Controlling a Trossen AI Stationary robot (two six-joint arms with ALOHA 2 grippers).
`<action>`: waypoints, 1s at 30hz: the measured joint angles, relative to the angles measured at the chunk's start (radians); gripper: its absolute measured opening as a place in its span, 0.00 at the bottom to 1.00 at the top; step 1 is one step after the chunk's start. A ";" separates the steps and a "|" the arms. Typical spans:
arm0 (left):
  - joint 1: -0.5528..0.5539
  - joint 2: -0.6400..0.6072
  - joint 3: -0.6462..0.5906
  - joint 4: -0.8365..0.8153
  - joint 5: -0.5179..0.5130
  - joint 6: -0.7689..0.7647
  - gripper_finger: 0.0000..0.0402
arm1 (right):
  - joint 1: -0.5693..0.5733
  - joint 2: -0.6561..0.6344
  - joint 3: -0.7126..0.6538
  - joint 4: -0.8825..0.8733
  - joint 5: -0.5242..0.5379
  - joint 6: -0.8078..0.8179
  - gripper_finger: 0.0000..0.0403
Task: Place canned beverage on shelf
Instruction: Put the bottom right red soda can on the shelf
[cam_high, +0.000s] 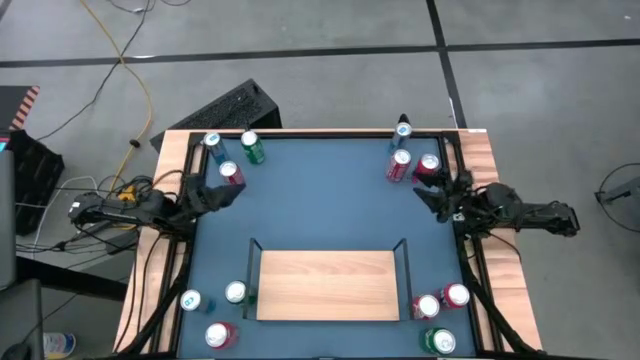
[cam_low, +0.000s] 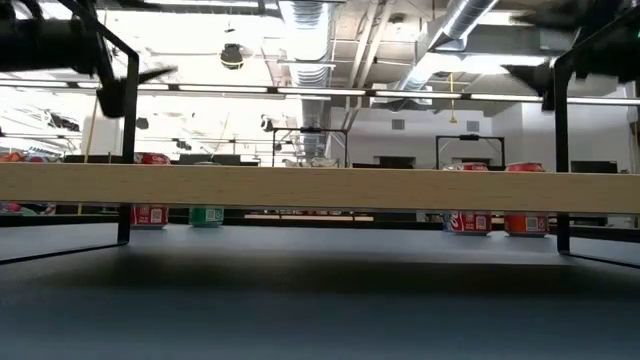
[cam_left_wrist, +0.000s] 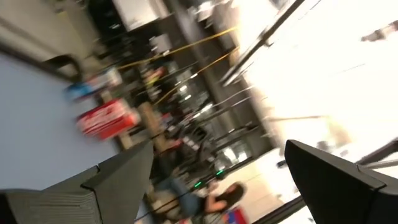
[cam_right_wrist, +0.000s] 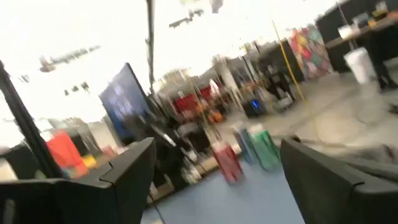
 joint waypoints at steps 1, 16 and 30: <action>0.000 0.000 0.001 0.033 -0.004 0.010 0.88 | 0.004 0.000 0.021 0.006 0.000 -0.007 0.82; 0.000 0.075 0.351 0.039 0.007 0.470 0.88 | 0.017 0.367 0.686 -0.704 0.058 -0.258 0.82; 0.000 0.323 0.664 -0.138 0.018 0.653 0.88 | 0.018 0.877 1.333 -1.563 -0.240 0.152 0.82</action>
